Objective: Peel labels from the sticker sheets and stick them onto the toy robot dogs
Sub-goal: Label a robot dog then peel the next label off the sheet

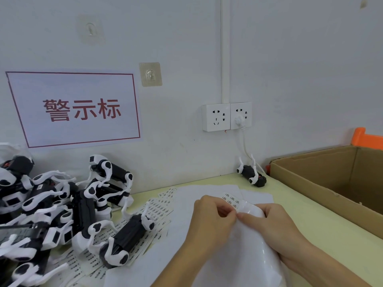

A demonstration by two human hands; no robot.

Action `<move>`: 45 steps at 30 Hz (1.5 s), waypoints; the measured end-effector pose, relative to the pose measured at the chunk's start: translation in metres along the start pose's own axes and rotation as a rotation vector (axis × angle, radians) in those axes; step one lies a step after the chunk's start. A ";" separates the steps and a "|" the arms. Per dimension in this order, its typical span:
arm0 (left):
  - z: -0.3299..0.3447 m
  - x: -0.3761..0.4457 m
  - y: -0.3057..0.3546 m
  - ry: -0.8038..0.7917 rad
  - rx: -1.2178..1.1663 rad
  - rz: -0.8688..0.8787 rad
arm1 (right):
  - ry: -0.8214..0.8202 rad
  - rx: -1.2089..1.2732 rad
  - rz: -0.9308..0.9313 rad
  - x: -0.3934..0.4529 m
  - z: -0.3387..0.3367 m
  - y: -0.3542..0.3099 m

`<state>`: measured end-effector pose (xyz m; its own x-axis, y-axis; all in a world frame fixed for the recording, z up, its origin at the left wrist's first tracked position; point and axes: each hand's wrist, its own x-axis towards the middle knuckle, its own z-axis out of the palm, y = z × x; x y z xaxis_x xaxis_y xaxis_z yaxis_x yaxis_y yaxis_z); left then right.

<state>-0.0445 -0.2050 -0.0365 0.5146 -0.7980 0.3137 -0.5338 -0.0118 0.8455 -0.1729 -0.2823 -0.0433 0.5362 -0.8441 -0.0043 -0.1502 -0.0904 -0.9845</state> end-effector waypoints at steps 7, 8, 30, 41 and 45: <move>-0.004 0.001 0.000 -0.043 -0.021 -0.031 | -0.022 -0.042 -0.016 -0.001 -0.001 -0.001; -0.004 0.001 0.000 -0.045 -0.016 -0.032 | -0.025 -0.045 -0.018 -0.001 -0.001 -0.001; -0.006 0.002 -0.003 -0.036 -0.026 -0.018 | -0.008 -0.083 -0.037 -0.001 -0.001 -0.001; 0.005 -0.004 -0.002 -0.001 0.288 0.112 | -0.013 0.042 0.061 -0.004 0.001 -0.002; 0.004 -0.006 -0.003 0.018 0.267 0.136 | -0.045 0.053 0.049 -0.004 0.002 -0.002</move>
<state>-0.0488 -0.2030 -0.0430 0.4369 -0.7922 0.4262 -0.7552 -0.0656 0.6522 -0.1735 -0.2779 -0.0416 0.5658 -0.8224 -0.0596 -0.1338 -0.0203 -0.9908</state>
